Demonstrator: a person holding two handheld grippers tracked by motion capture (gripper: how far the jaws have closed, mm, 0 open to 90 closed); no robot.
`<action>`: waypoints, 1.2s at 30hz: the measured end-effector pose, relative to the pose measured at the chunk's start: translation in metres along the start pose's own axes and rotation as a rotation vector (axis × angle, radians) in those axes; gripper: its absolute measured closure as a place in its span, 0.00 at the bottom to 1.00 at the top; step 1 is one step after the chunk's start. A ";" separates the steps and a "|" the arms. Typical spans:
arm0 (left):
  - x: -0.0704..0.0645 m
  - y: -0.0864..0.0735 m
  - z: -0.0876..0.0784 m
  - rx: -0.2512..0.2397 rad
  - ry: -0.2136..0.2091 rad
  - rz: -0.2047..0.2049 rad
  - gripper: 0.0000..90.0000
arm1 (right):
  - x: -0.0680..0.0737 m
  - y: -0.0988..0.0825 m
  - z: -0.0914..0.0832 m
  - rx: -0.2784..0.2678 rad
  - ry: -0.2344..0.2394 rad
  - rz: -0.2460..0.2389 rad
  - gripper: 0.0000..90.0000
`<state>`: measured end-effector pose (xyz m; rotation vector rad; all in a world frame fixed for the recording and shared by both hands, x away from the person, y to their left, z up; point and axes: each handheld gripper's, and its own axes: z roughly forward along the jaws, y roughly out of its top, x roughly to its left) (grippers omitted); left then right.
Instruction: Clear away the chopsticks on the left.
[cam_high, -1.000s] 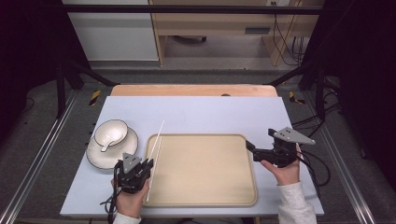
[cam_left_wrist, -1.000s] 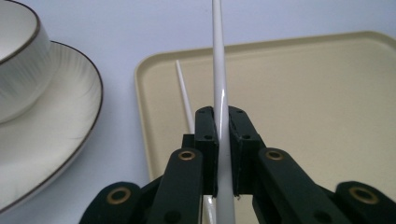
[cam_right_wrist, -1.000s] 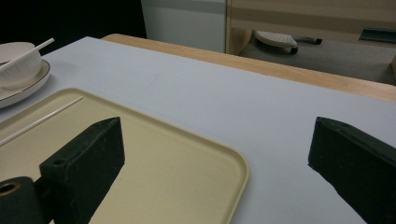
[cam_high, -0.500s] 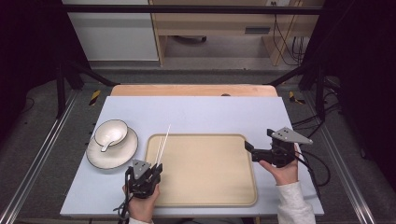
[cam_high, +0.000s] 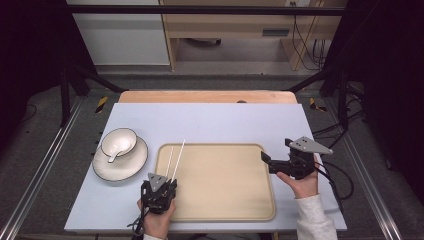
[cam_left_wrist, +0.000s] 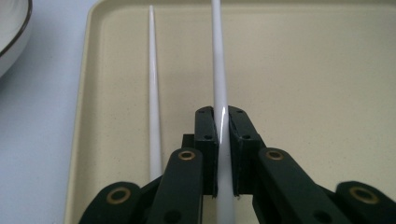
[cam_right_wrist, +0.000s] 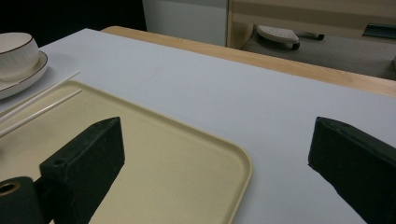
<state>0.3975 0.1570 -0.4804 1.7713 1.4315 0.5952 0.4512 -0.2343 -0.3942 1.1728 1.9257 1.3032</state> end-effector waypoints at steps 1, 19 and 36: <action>0.000 0.000 0.000 0.004 0.003 0.002 0.93 | 0.000 0.000 0.000 0.001 0.000 0.001 0.04; -0.004 0.003 0.005 0.057 0.025 0.017 0.92 | 0.001 -0.001 0.002 0.006 0.002 -0.003 0.04; -0.007 0.004 0.004 0.072 0.031 0.024 0.91 | 0.000 0.000 0.001 0.006 0.005 -0.003 0.04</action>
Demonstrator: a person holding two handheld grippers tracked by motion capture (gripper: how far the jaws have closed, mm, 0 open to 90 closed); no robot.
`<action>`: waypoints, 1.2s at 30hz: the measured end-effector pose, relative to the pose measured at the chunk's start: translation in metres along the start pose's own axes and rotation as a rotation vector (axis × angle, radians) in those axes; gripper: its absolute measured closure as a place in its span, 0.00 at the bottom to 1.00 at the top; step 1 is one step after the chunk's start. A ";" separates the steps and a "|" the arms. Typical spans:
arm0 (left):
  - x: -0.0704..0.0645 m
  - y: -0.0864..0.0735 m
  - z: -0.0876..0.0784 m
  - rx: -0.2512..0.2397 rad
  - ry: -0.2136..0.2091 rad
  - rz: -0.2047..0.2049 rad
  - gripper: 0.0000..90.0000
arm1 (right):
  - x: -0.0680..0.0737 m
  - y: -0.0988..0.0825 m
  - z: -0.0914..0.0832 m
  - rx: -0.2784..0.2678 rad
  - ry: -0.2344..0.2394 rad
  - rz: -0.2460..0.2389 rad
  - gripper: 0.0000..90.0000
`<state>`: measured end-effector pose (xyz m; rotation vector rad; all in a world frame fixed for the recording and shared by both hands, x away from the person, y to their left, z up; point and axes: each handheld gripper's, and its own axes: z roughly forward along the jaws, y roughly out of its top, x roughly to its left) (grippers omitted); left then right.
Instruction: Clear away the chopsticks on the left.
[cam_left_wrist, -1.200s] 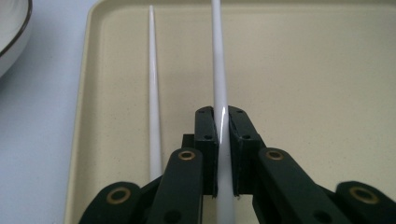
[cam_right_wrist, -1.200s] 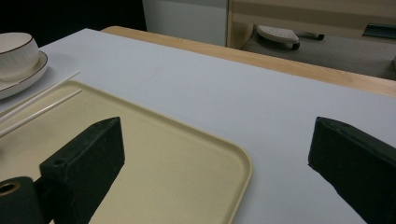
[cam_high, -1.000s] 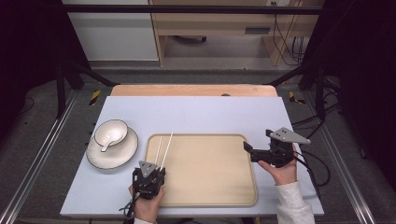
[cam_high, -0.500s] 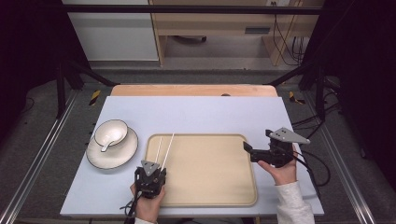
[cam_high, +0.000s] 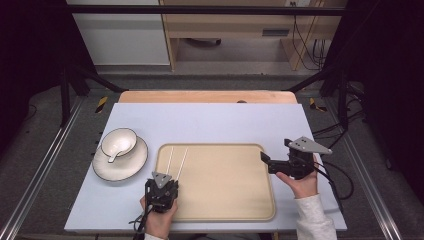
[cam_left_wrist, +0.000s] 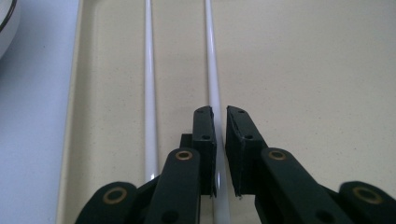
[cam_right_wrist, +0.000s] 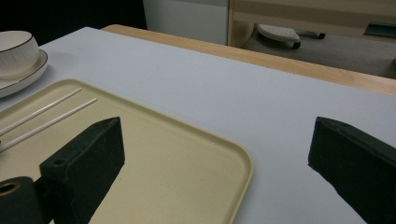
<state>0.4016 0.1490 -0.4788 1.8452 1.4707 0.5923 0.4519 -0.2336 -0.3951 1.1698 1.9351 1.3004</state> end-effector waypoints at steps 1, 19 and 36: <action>0.000 0.000 0.000 -0.001 -0.004 0.004 0.91 | 0.000 0.000 0.000 0.001 -0.001 -0.001 0.04; 0.028 0.040 -0.030 -0.125 -0.156 0.110 0.74 | -0.003 0.002 -0.006 -0.022 -0.003 0.013 0.04; 0.090 0.036 -0.045 -0.140 -0.168 0.190 0.39 | -0.006 0.002 -0.009 -0.025 -0.018 0.015 0.04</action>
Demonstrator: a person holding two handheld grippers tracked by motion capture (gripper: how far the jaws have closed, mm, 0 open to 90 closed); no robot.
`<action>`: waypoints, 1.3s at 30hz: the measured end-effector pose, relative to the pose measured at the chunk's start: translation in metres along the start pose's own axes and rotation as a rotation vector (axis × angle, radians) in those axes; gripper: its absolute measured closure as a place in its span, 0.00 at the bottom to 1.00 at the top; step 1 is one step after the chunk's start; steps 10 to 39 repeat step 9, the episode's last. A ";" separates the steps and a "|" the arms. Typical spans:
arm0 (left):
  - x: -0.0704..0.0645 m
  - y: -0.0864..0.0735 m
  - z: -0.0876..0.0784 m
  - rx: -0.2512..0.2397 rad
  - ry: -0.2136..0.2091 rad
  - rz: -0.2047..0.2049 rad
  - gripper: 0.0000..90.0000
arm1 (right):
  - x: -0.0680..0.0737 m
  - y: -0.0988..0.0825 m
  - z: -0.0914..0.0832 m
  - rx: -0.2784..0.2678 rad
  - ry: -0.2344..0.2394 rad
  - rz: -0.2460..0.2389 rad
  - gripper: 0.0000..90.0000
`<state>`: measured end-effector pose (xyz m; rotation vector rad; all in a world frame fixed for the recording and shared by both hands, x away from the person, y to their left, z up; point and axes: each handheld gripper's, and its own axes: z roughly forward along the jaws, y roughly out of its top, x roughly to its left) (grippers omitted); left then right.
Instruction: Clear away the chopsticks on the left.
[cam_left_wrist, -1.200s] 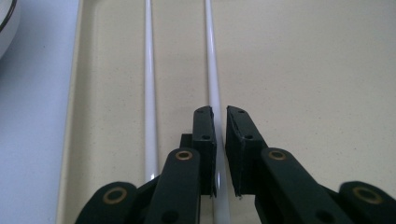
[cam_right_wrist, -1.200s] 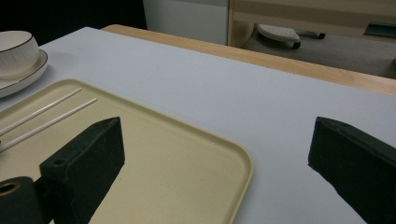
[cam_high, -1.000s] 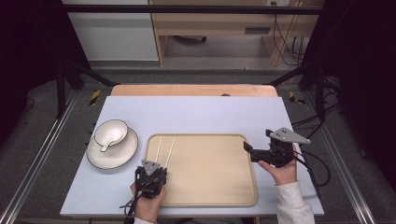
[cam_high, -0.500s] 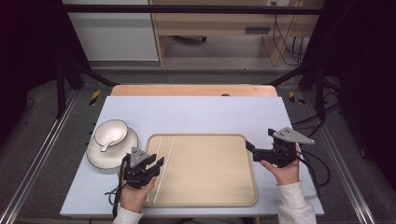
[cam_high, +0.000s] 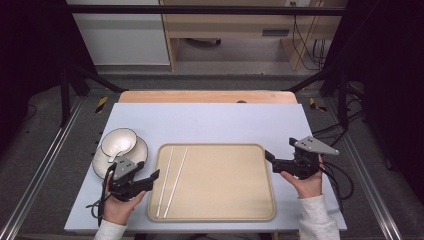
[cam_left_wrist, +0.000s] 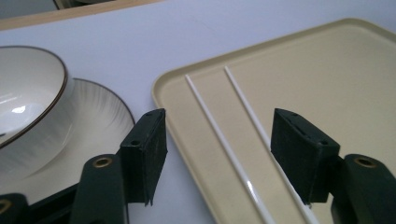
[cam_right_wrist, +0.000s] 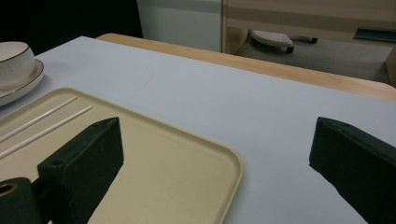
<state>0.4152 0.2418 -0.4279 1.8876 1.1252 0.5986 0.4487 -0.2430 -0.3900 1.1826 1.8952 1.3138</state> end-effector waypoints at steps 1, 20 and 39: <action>0.002 -0.003 0.000 0.001 0.001 -0.001 0.38 | 0.001 0.000 0.001 0.002 -0.001 0.000 0.04; 0.013 -0.011 -0.009 -0.025 -0.003 -0.014 0.31 | 0.001 -0.003 0.006 0.031 0.000 -0.008 0.04; 0.013 -0.011 -0.009 -0.025 -0.003 -0.014 0.31 | 0.001 -0.003 0.006 0.031 0.000 -0.008 0.04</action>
